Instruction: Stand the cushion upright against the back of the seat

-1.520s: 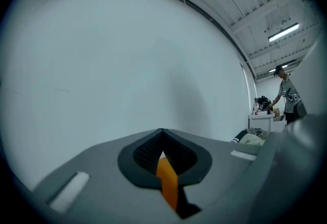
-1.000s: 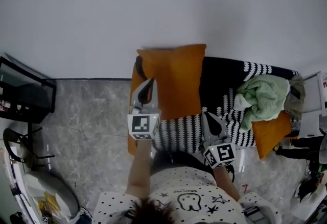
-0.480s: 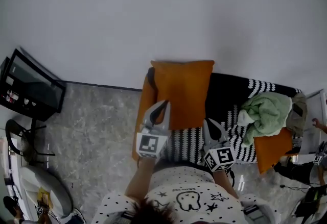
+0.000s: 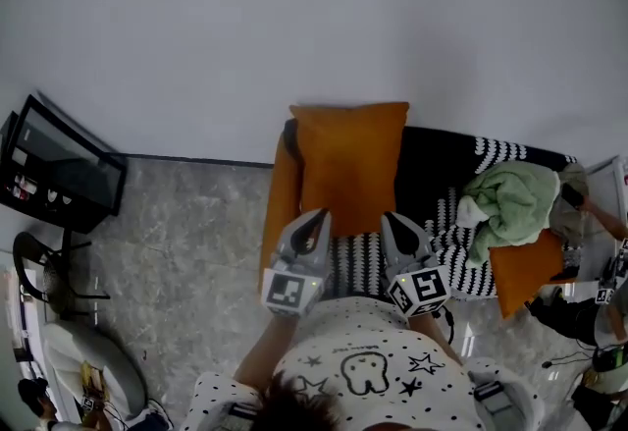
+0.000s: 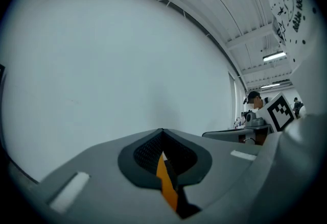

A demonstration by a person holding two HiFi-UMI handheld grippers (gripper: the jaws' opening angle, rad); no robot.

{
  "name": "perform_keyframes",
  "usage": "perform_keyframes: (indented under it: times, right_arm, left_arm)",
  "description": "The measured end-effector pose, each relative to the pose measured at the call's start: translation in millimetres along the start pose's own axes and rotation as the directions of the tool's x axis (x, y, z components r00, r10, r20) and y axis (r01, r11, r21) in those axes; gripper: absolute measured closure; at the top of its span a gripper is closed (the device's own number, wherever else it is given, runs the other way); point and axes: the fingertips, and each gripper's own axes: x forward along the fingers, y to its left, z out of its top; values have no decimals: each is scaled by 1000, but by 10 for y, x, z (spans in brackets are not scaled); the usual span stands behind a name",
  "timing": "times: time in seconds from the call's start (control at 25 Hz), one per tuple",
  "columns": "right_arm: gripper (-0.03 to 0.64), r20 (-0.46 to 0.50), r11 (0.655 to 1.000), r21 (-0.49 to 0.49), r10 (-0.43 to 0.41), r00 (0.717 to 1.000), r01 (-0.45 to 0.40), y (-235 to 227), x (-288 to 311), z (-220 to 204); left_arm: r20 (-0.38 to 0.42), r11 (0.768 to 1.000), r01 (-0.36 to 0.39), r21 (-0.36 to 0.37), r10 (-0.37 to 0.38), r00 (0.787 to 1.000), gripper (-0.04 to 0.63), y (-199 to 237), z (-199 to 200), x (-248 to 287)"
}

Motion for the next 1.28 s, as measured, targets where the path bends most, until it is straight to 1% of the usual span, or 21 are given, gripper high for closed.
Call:
perform_keyframes:
  times: [0.32,0.6,0.8,0.96,1.08,1.28]
  right_arm:
    - [621,-17,1000,3,11,1000,-11,91,-26,-20]
    - [621,-25,1000,9,2,1000,-2,102,-101,-73]
    - [621,-7,999,-31,19,1000,-19,220,-66,14]
    - [621,-19,998,-63,19,1000,-21,236,-89,33]
    - [621,-20,998,-61,10,1000,-11,202,-122,26]
    - [621,-53,997,-72,14,998,-18,220,-147,-68]
  left_arm:
    - [-13,1000,11,-4,-11,1000,601,-41,-31,-122]
    - [-52,998,37,-41,-39,998,601,-105,-122,-164]
    - [-52,998,70,-7,-70,996,601,-103,-84,-175]
    - [-55,996,89,-13,-90,994,601,-159,-106,-162]
    - [-47,994,105,-9,-106,993,601,-213,-97,-125]
    - [-66,993,110,39,-107,992,601,-276,-103,-101]
